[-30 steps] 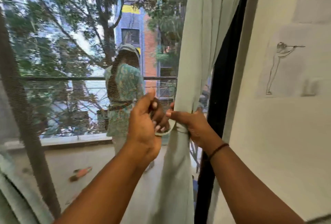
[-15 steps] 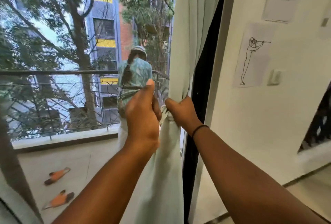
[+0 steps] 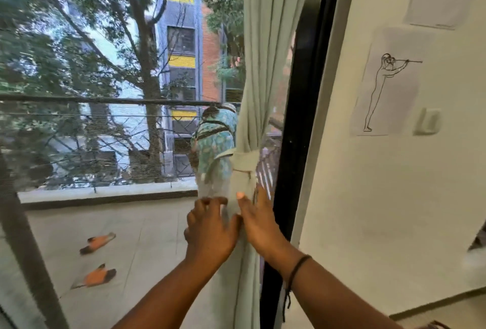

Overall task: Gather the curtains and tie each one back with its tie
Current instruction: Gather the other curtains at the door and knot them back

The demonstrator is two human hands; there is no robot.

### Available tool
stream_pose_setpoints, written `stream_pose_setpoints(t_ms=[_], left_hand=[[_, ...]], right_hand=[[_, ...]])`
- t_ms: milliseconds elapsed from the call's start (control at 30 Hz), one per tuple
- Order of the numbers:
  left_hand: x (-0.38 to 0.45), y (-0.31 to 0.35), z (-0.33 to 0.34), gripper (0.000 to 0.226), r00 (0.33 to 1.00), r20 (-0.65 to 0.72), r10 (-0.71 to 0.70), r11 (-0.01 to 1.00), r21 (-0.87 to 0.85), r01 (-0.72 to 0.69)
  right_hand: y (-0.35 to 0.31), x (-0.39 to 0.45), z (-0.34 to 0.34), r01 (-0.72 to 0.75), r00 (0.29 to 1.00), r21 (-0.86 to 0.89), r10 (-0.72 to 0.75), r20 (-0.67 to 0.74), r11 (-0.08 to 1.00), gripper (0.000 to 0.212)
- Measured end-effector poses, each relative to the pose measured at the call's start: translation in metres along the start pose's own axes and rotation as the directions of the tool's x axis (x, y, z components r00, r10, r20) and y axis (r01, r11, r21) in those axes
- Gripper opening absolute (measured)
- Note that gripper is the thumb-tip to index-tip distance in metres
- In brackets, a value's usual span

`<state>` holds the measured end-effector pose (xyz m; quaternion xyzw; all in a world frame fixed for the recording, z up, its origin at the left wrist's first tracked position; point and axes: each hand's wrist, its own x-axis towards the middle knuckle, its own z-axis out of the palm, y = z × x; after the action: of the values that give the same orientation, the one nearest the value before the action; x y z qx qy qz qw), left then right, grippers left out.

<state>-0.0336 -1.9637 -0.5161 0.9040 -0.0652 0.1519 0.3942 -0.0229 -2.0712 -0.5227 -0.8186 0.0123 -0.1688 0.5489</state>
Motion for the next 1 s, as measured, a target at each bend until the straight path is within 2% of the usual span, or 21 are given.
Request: stream_pose_setpoints(t_ms=[67,100,167,233,300,367,467,600,700,867,1000], left_hand=[[-0.003,0.005,0.016,0.030,0.997,-0.015,0.078,0.964,-0.255,-0.079],[-0.004,0.010,0.022,0.031,0.995,-0.005,0.104,0.927,-0.362,-0.098],[-0.001,0.016,0.042,0.040,0.993,0.002,0.116,0.886,-0.453,-0.103],[0.003,0.018,0.061,0.034,0.997,-0.030,0.067,0.877,-0.475,-0.073],[0.009,0.018,0.077,0.020,0.998,-0.061,0.018,0.882,-0.470,-0.045],[0.010,0.024,0.089,0.010,0.990,-0.139,0.034,0.911,-0.403,-0.088],[0.014,0.035,0.098,0.019,0.969,-0.247,0.017,0.936,-0.336,-0.102],[0.019,0.034,0.106,0.010,0.976,-0.114,-0.186,0.814,-0.575,0.088],[0.023,0.040,0.112,0.014,0.962,-0.078,-0.260,0.749,-0.645,0.150],[0.026,0.054,0.119,0.022,0.962,-0.001,-0.273,0.640,-0.747,0.181],[0.027,0.052,0.122,0.019,0.975,0.038,-0.219,0.622,-0.765,0.170]], right_hand=[[0.021,-0.006,-0.007,0.032,0.995,0.103,-0.041,0.092,0.994,0.064],[0.027,-0.009,-0.013,0.052,0.989,0.167,-0.075,0.130,0.985,0.057],[0.036,-0.012,-0.034,0.035,0.976,0.289,-0.095,0.197,0.957,0.037],[0.047,-0.007,-0.057,0.018,0.966,0.346,-0.106,0.237,0.938,0.036],[0.058,0.004,-0.075,0.041,0.967,0.313,-0.116,0.226,0.949,0.034],[0.071,0.014,-0.088,0.008,0.980,0.302,-0.067,0.188,0.953,0.024],[0.080,0.025,-0.100,-0.090,0.977,0.336,0.019,0.210,0.938,0.010],[0.091,0.035,-0.110,-0.016,0.970,0.304,-0.059,0.236,0.952,0.007],[0.099,0.037,-0.110,0.024,0.965,0.245,-0.087,0.248,0.969,0.003],[0.104,0.030,-0.105,0.092,0.973,0.265,-0.143,0.179,0.960,0.010],[0.111,0.026,-0.098,0.307,0.928,0.094,-0.320,0.189,0.947,0.006]])
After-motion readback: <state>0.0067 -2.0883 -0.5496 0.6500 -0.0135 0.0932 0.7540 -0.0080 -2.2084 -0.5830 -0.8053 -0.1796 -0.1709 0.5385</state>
